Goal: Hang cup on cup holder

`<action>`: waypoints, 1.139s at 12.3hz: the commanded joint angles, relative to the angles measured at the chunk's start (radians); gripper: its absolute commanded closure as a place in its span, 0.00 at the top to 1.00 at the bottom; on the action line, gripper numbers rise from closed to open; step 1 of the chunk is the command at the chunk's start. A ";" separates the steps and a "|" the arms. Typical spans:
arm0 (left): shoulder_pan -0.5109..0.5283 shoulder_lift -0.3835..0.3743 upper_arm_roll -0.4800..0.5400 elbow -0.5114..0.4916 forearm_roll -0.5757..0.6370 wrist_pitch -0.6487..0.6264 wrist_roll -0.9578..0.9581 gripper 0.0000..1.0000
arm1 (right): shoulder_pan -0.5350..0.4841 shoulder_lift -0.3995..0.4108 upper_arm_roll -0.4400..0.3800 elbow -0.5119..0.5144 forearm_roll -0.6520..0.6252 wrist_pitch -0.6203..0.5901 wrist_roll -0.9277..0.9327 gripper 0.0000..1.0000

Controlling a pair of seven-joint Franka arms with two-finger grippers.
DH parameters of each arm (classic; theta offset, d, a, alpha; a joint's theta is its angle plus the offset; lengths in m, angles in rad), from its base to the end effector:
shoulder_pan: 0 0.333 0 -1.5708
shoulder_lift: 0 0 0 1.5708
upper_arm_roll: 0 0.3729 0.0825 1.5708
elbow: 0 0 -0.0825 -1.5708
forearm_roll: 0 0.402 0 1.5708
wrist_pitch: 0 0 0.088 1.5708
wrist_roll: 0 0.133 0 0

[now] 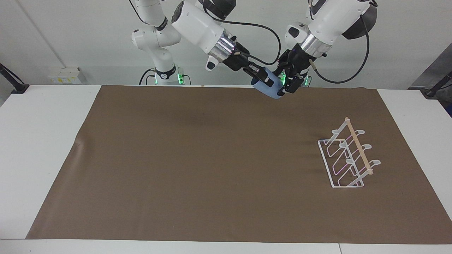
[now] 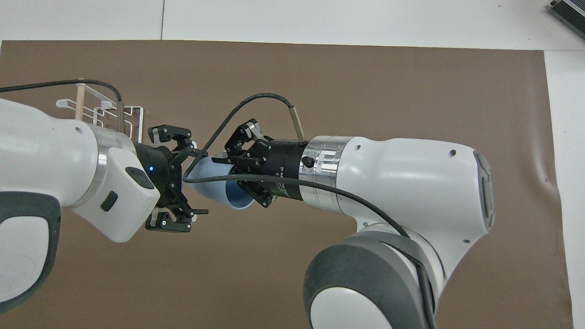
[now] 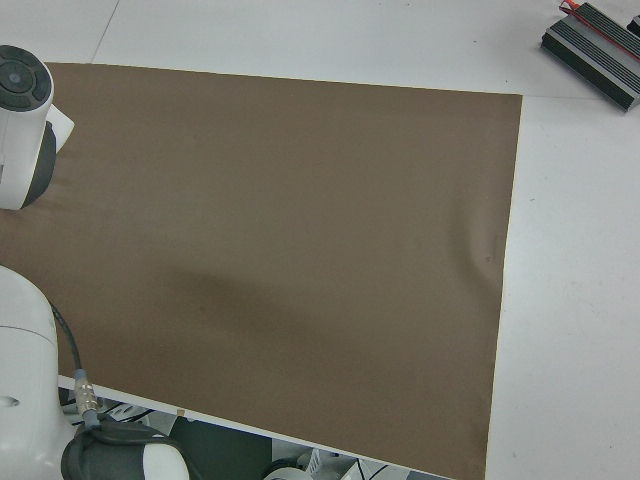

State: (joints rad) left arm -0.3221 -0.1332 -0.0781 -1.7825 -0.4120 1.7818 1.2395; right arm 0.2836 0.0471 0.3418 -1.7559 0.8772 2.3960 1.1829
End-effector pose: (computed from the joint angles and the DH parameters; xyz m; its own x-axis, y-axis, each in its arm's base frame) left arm 0.4835 -0.2563 0.6527 -0.0040 -0.9139 0.4059 -0.9998 0.0123 0.0179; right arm 0.5255 0.3975 0.6393 0.5700 -0.5706 -0.5912 -0.7995 -0.2192 -0.5593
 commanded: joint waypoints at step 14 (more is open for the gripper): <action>-0.005 -0.049 0.014 -0.080 -0.076 0.082 0.008 0.00 | -0.001 -0.001 0.000 0.006 0.025 0.018 0.006 0.00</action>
State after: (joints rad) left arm -0.3232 -0.1497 -0.0748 -1.8226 -0.4643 1.8570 1.2573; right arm 0.2834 0.0473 0.3409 -1.7552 0.8778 2.3945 1.1830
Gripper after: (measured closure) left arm 0.207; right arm 0.943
